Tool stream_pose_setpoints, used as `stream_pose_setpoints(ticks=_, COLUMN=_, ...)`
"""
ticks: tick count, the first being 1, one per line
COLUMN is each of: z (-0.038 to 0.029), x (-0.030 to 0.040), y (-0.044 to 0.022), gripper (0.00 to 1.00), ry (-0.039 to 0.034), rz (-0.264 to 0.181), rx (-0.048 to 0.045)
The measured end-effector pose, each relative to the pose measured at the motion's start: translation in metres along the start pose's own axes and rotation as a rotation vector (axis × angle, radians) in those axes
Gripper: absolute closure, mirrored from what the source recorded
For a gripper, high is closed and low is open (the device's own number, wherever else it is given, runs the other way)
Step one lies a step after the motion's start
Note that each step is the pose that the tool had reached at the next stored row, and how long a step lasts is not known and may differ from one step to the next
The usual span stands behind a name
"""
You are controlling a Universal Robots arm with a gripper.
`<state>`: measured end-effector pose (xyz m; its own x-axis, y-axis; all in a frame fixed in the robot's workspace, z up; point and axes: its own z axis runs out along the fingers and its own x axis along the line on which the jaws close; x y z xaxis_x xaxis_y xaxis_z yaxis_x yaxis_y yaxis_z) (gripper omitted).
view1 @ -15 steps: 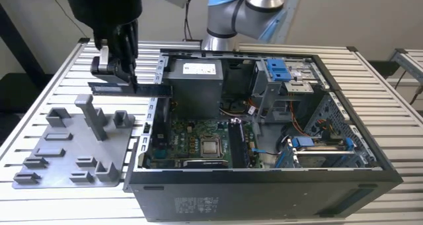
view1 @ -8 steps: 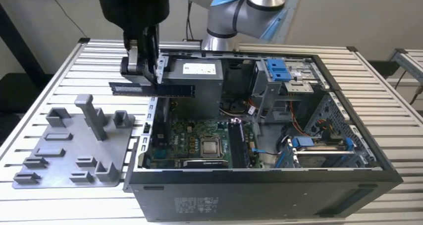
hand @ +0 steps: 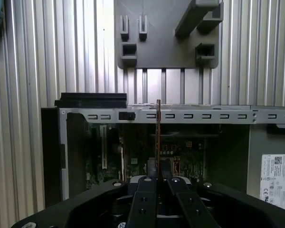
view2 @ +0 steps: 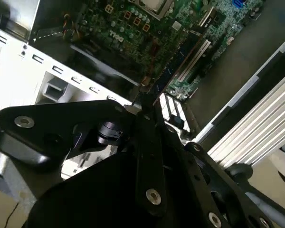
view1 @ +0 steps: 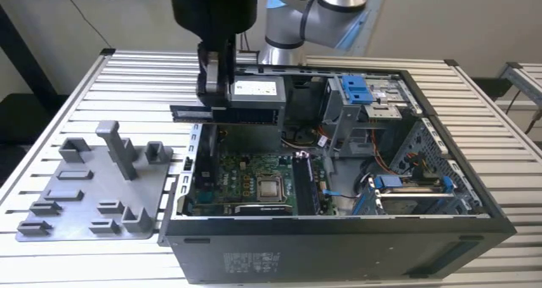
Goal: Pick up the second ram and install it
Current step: 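Pick up the second ram and move it above second insertion slot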
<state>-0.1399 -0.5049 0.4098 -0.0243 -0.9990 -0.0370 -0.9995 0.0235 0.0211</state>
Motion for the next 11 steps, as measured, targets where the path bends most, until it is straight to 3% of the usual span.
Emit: stream_pose_setpoints(ticks=11, z=-0.0011, x=-0.0012, y=-0.0502, gripper=0.86, ry=0.0002, rz=0.000, rx=-0.0026)
